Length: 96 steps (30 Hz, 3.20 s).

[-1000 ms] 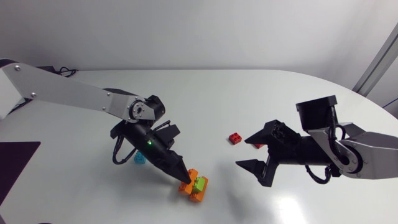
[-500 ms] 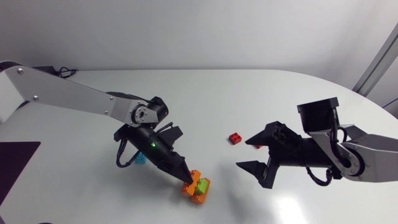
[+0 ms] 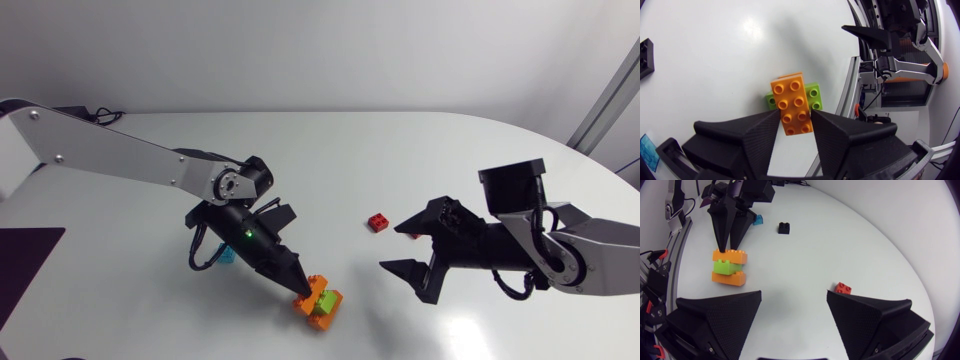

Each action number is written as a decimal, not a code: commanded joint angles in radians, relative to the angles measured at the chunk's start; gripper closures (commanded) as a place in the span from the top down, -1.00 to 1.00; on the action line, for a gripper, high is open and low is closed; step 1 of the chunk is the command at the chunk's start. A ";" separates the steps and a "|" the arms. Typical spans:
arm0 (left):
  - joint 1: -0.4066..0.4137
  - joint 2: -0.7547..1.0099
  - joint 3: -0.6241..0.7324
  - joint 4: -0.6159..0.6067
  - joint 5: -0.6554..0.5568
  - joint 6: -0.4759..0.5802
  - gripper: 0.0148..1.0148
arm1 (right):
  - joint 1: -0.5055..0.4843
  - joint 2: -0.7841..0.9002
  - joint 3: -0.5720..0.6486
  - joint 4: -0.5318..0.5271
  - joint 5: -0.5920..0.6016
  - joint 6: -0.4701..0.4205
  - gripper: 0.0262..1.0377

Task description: Separate the duplo bricks

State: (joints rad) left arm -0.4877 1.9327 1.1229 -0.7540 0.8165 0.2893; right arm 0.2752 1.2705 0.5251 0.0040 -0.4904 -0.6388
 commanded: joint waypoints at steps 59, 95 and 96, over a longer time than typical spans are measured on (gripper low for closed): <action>0.001 0.038 0.049 0.127 0.029 -0.148 -0.61 | 0.208 -0.135 -0.037 0.017 0.171 0.123 0.80; -0.032 -0.031 0.147 0.205 0.032 -0.299 -0.61 | 0.315 0.029 -0.033 0.169 0.262 0.206 0.73; -0.034 -0.031 0.147 0.205 0.032 -0.299 -0.61 | 0.314 0.032 -0.033 0.172 0.263 0.205 0.71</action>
State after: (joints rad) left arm -0.5137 1.9186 1.2495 -0.5560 0.8349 0.0242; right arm 0.5892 1.2808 0.5011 0.1635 -0.2344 -0.4480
